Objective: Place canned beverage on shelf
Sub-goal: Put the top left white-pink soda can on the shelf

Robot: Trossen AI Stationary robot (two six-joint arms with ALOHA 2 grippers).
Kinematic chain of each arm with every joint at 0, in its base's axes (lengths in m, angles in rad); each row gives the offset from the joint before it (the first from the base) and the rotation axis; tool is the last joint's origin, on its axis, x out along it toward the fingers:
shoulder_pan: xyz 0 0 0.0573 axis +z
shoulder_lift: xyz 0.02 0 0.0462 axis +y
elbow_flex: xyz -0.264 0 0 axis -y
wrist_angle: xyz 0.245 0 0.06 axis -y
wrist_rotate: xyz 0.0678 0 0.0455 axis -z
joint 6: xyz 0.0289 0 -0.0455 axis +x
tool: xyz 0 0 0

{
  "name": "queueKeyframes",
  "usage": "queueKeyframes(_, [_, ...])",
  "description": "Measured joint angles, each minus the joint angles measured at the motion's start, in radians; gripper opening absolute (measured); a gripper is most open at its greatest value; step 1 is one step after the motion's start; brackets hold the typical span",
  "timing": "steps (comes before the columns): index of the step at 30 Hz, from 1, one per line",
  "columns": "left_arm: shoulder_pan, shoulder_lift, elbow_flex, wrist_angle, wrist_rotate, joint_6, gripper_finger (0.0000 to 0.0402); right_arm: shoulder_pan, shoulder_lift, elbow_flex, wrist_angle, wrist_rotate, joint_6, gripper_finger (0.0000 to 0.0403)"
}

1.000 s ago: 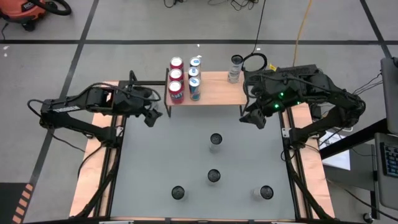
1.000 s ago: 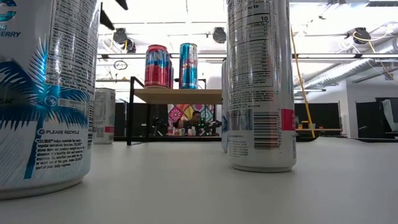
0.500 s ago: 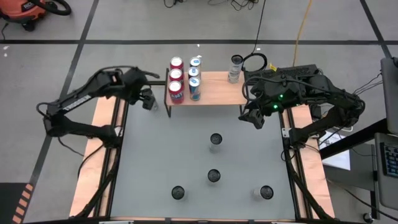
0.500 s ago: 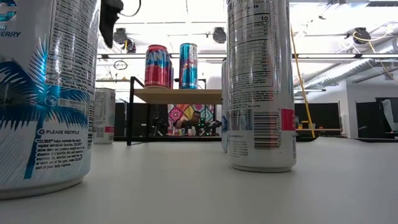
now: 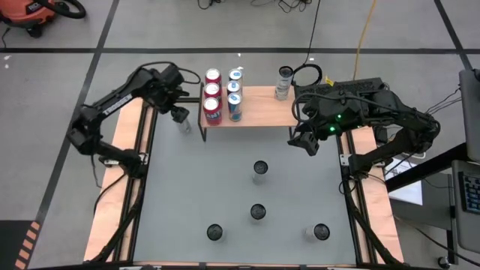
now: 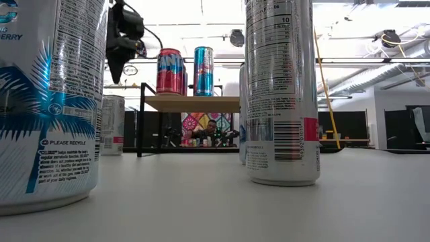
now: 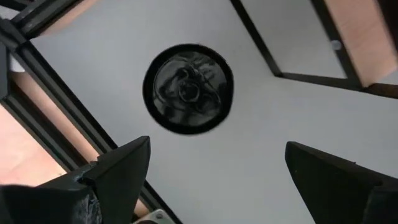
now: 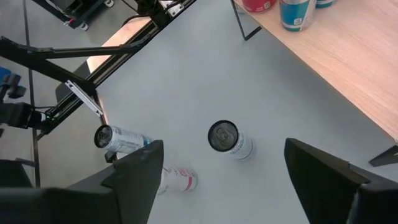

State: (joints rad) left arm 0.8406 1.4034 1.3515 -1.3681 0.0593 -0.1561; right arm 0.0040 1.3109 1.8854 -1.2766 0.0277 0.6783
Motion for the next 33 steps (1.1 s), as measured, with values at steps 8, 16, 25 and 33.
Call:
queueKeyframes(8, [0.012, 0.064, 0.0, 0.058, -0.061, 0.074, 0.0372, 0.0, 0.0, 0.0, 0.0, 0.027, -0.012, 0.0304])
queueKeyframes(16, [0.023, 0.111, 0.0, 0.085, -0.067, 0.119, 0.0372, 0.0, 0.0, 0.0, -0.001, 0.03, -0.01, 0.0304])
queueKeyframes(25, [0.032, 0.175, -0.001, 0.087, -0.064, 0.144, 0.0372, 0.0, 0.0, 0.0, -0.001, 0.055, 0.005, 0.0304])
queueKeyframes(33, [0.032, 0.188, -0.001, 0.081, -0.064, 0.138, 0.0332, 0.0, 0.0, 0.0, 0.0, 0.055, 0.017, 0.0304])
